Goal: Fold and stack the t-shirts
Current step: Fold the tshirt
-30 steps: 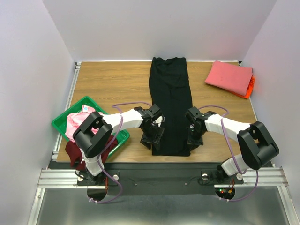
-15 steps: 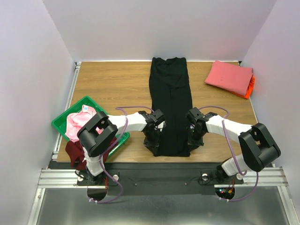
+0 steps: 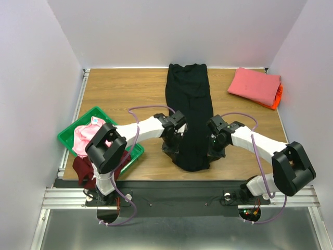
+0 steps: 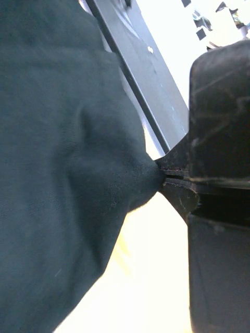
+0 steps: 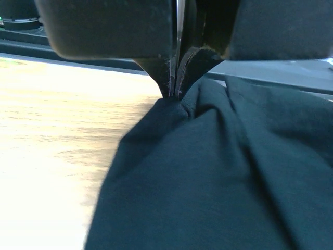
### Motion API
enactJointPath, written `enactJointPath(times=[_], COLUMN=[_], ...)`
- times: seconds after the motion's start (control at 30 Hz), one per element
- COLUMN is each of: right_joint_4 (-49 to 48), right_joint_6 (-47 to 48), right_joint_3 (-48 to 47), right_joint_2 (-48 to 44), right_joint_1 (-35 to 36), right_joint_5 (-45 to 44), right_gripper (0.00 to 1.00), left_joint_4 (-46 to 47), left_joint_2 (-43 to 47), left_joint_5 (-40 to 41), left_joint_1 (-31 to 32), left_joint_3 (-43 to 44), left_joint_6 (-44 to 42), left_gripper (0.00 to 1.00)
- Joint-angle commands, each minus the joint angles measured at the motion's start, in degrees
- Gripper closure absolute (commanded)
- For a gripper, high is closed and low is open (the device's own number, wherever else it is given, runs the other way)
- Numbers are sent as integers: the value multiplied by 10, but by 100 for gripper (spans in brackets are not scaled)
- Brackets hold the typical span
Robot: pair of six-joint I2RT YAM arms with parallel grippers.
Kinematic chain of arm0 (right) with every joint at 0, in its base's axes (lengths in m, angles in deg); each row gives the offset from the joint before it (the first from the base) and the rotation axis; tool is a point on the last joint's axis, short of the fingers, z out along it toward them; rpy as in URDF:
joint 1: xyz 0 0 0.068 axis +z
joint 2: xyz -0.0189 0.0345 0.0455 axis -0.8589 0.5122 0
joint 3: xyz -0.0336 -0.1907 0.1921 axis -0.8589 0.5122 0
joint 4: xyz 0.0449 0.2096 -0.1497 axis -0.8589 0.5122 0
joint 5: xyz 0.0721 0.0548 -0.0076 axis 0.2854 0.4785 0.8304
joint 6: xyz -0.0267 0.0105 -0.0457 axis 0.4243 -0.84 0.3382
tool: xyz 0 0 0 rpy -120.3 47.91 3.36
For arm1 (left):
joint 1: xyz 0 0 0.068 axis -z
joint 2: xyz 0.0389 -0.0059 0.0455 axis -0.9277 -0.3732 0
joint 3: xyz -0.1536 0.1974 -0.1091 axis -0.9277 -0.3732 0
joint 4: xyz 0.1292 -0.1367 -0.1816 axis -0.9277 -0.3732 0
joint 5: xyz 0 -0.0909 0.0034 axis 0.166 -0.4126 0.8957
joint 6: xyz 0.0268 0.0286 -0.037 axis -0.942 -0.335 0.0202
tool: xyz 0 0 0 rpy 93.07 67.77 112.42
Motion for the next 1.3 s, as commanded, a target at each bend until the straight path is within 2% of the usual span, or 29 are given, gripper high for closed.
enactJointPath(times=[0.0, 0.3, 0.63, 0.93, 1.03, 1.27], right_joint_4=[11, 13, -16, -62, -69, -70], right_joint_6=[-12, -1, 18, 65, 76, 79], right_joint_3=[-52, -131, -205, -305, -344, -406], right_joint_2=[-7, 45, 130, 210, 249, 291], right_joint_1=[5, 3, -45, -112, -117, -127], right_joint_5=[-22, -104, -194, -211, -210, -213], right_gripper=[100, 100, 100, 100, 99, 100], left_joint_4=[-36, -36, -45, -65, -76, -82], left_joint_2=[28, 17, -70, -139, -175, -212], left_joint_5=[19, 16, 34, 29, 23, 14], left_joint_1=[-28, -89, -139, -191, -202, -227], left_joint_3=[40, 81, 194, 307, 365, 423], left_joint_6=[-23, -45, -84, -110, -120, -126], left_gripper=[100, 100, 100, 100, 100, 100])
